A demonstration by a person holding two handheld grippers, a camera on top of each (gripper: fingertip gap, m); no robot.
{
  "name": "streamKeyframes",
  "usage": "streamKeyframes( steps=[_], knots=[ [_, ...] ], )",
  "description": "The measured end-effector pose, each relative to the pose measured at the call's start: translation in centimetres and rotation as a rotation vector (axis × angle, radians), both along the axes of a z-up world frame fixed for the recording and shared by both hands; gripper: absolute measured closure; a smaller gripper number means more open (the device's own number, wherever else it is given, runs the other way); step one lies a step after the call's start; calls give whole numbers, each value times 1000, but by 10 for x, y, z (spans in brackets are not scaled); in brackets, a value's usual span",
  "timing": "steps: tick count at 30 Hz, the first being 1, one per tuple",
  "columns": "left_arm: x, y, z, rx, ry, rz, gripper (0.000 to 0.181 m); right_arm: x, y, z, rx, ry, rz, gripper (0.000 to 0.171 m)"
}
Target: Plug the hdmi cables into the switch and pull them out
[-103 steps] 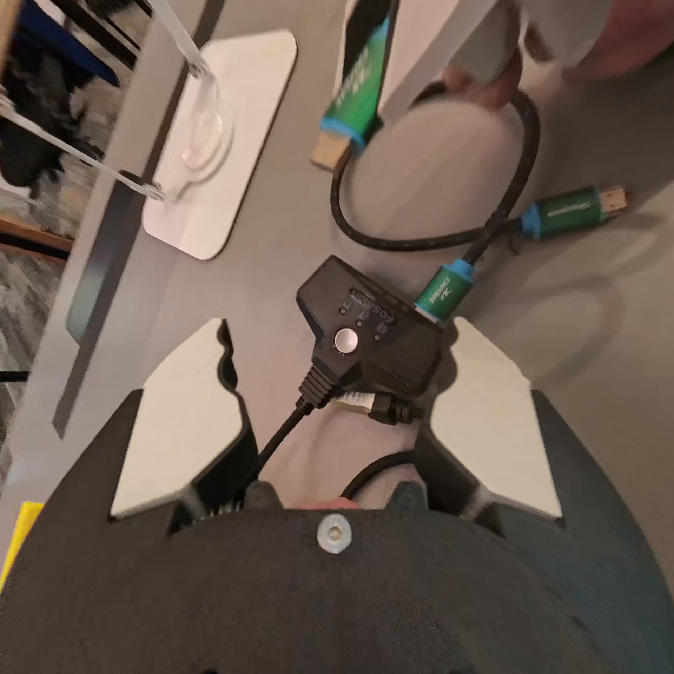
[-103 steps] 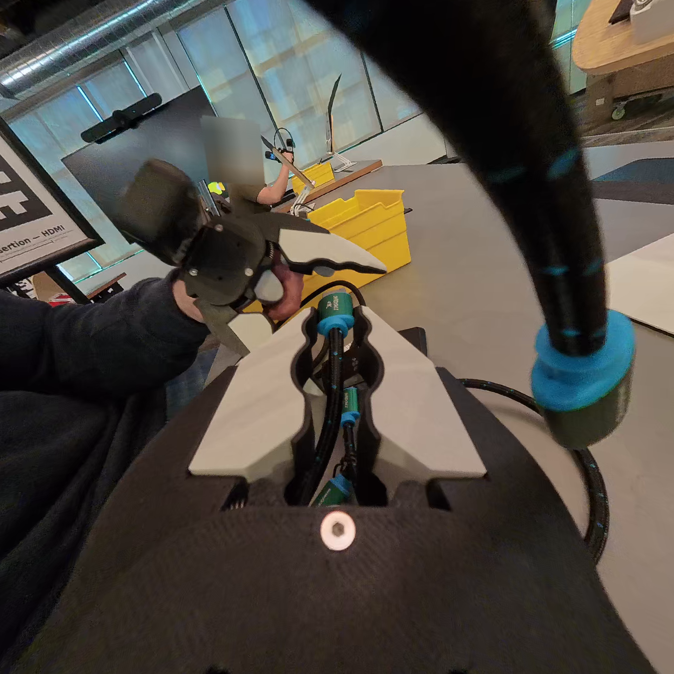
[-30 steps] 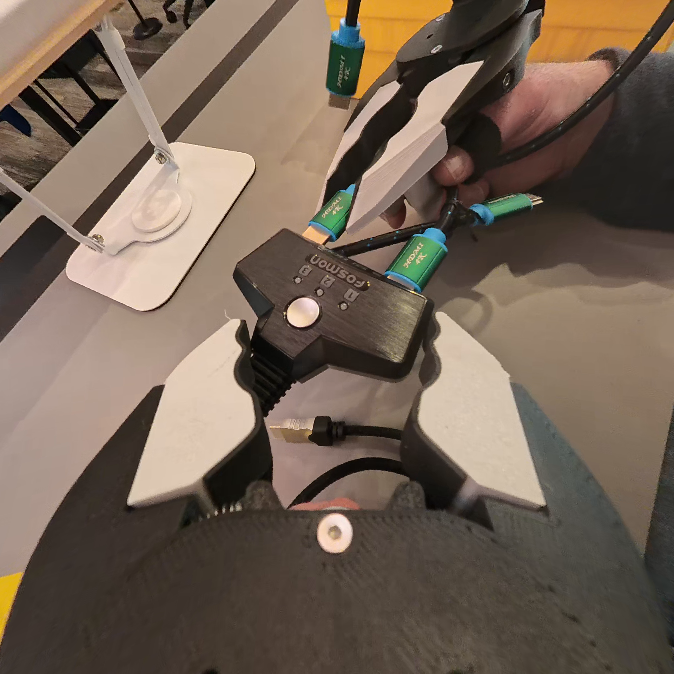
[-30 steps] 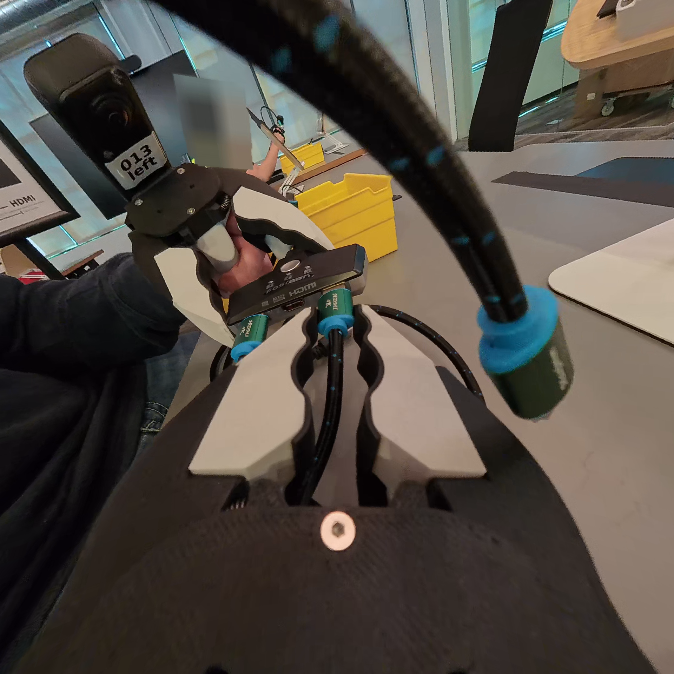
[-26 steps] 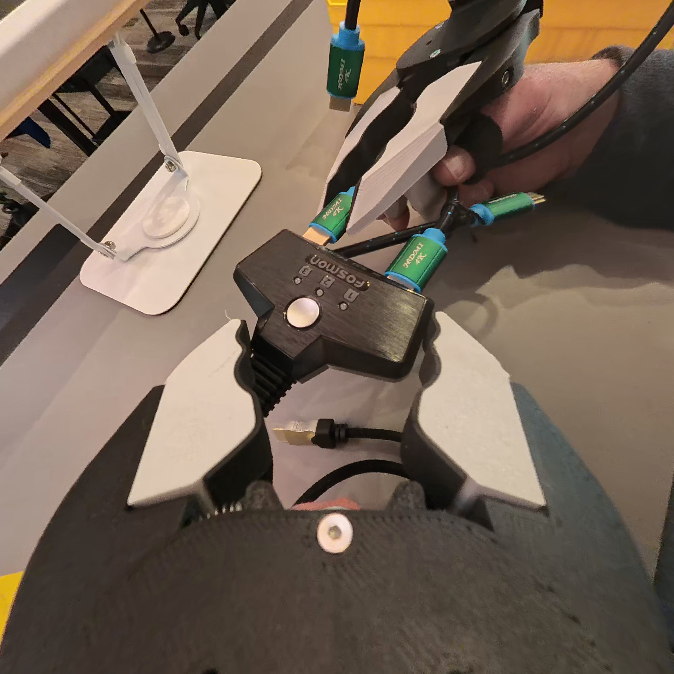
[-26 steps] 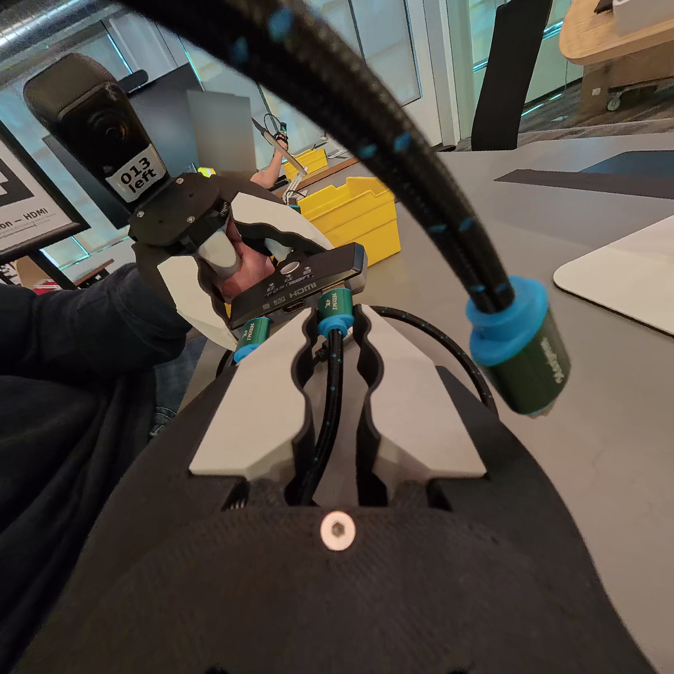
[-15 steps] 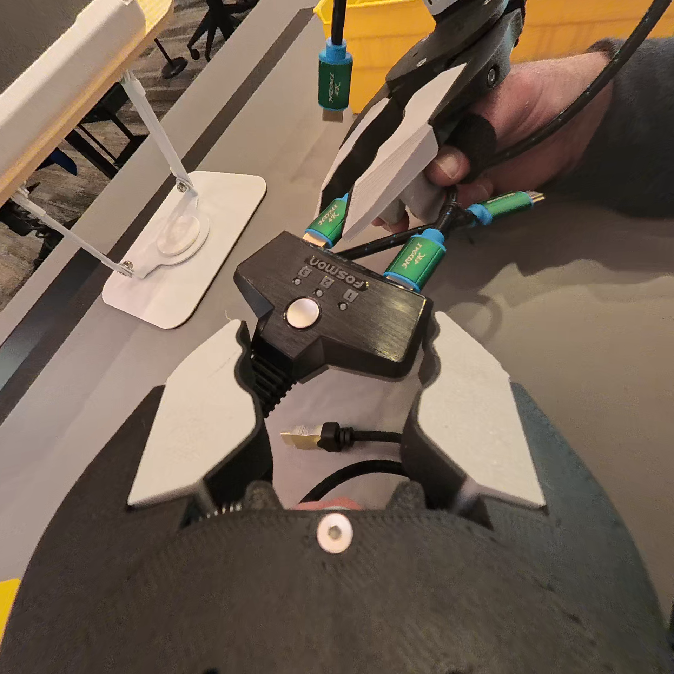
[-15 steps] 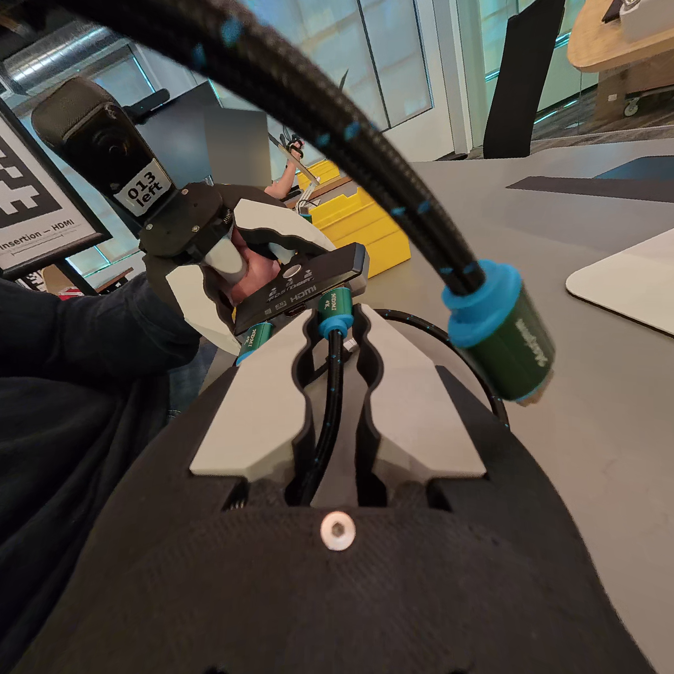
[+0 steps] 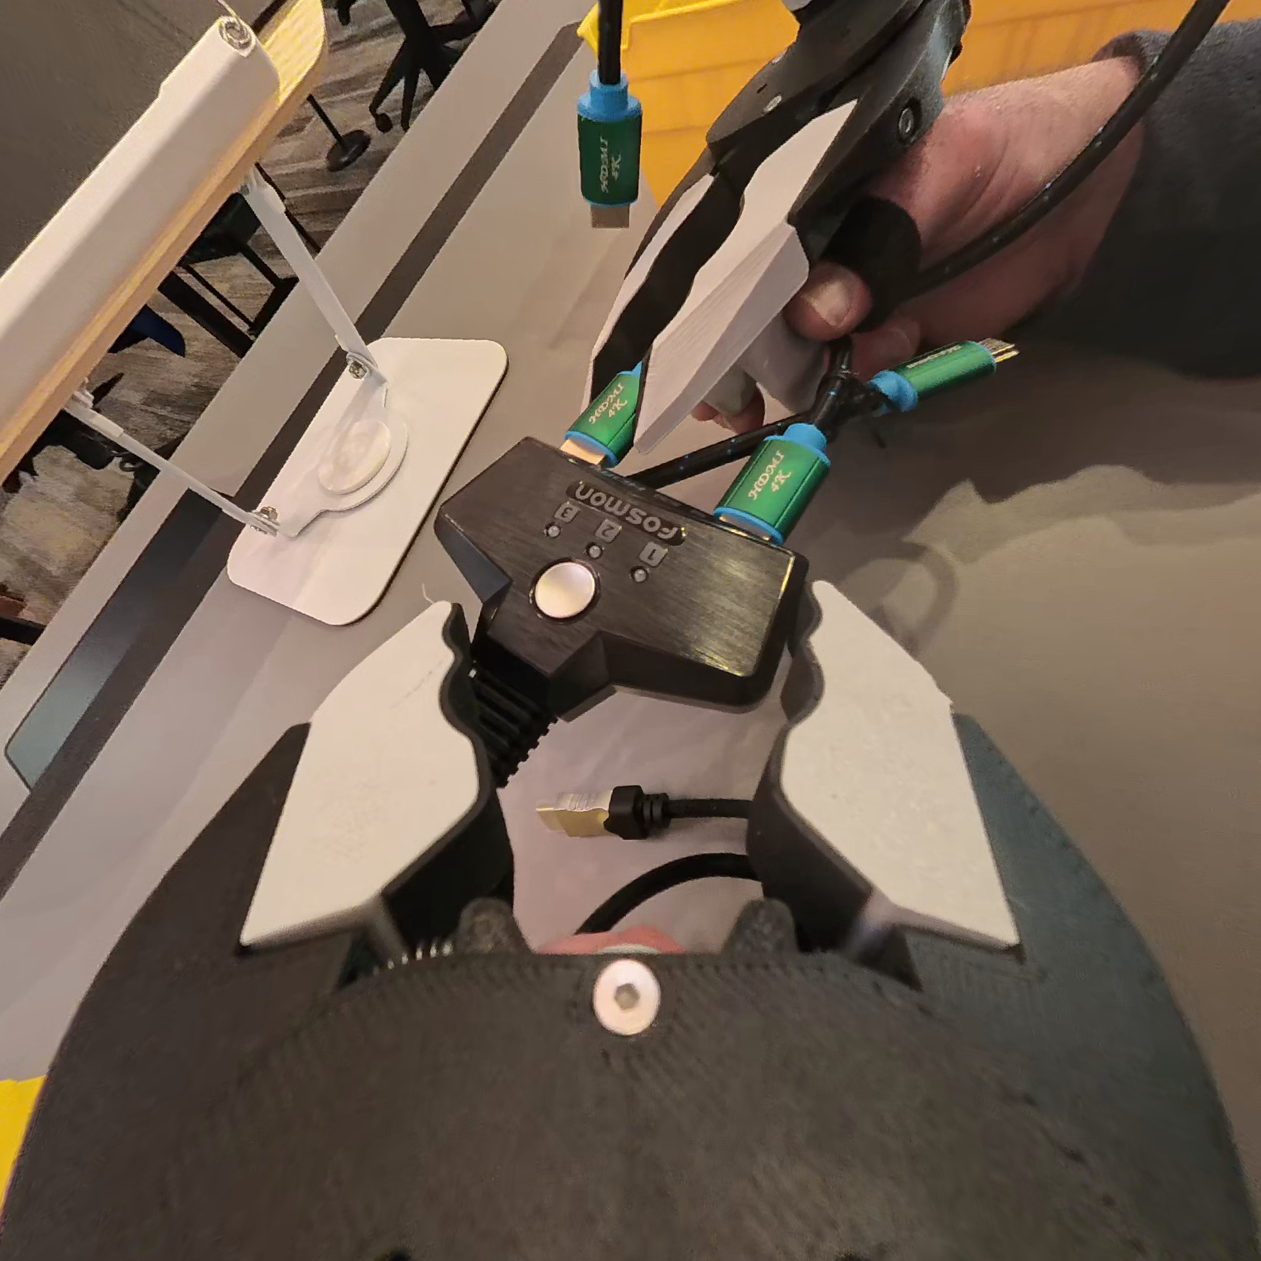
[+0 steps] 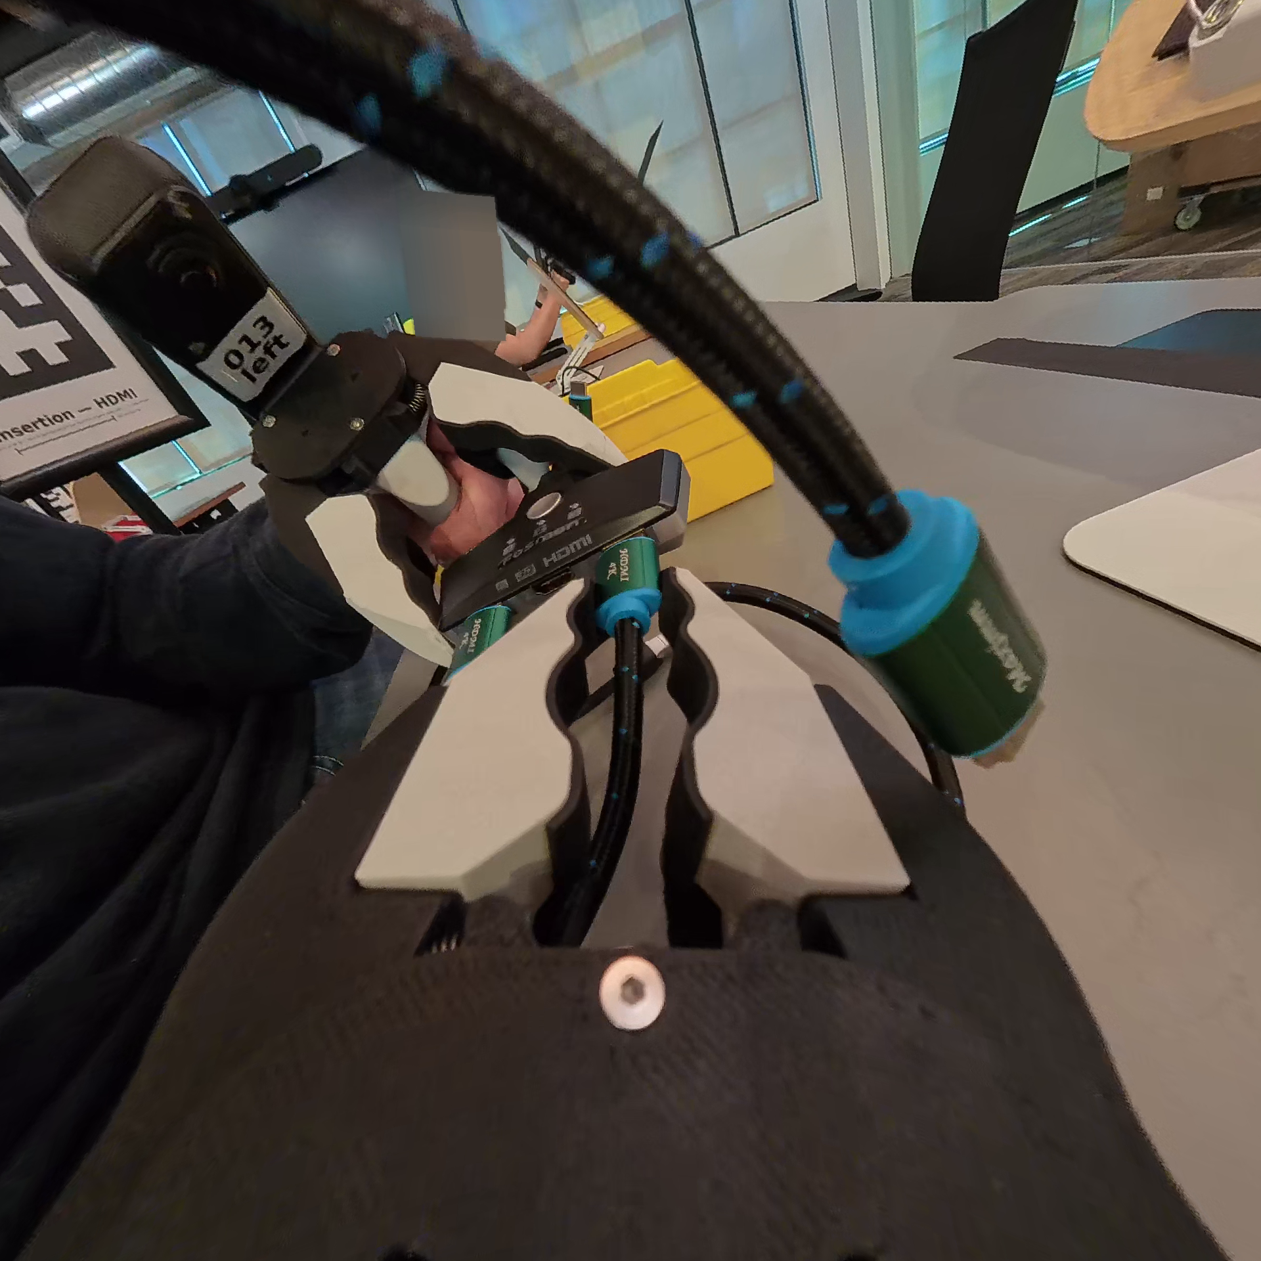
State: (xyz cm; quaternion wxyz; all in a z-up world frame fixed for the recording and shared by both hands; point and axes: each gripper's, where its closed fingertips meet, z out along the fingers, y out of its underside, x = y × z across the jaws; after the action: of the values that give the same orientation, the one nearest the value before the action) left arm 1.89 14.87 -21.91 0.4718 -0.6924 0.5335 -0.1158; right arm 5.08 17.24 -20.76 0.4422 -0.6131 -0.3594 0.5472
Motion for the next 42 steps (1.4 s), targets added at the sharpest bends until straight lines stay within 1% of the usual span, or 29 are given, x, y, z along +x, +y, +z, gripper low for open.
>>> streamKeyframes(
  steps=[4, 5, 8, 11, 13, 17, 22, 25, 27, 29, 30, 34, 36, 42],
  knots=[
    [0, -1, 2, 19, 24, -6, 93, -1, -1, 0, 8, -5, 1, 155],
    [2, -5, 2, 26, 30, -25, 98, -2, -1, 0, 10, -9, -1, 155],
    [0, -2, -5, 68, 131, -4, 98, -2, 0, -3, 25, -35, -8, 156],
    [1, -2, 0, 59, 93, -12, 98, -1, -1, 1, 24, -16, -5, 156],
    [1, -2, -2, 68, 121, -5, 98, -2, -2, 0, 30, -27, -6, 156],
    [0, -2, -3, 52, 100, -8, 98, -2, -2, -1, 30, -28, -5, 156],
    [2, -3, 2, 68, 81, -15, 98, -1, -2, 4, 32, 3, 2, 155],
    [1, -2, 1, 68, 105, -13, 97, -1, -2, 5, 50, 0, -7, 155],
    [1, -1, 7, 86, 86, -20, 97, 0, -3, 10, 59, 25, -9, 155],
    [2, -1, 11, 79, 73, -19, 96, 1, -2, 13, 64, 34, -14, 155],
    [1, 0, 9, 72, 96, -17, 95, 0, -3, 12, 70, 27, -13, 156],
    [2, 1, 3, 29, 118, -6, 87, -2, -7, 13, 97, 17, -6, 156],
    [3, 1, -2, -2, 142, -1, 81, -5, -10, 11, 116, -2, 2, 156],
    [4, 1, -3, -9, 150, -2, 81, -6, -10, 11, 133, -11, -6, 156]
  ],
)
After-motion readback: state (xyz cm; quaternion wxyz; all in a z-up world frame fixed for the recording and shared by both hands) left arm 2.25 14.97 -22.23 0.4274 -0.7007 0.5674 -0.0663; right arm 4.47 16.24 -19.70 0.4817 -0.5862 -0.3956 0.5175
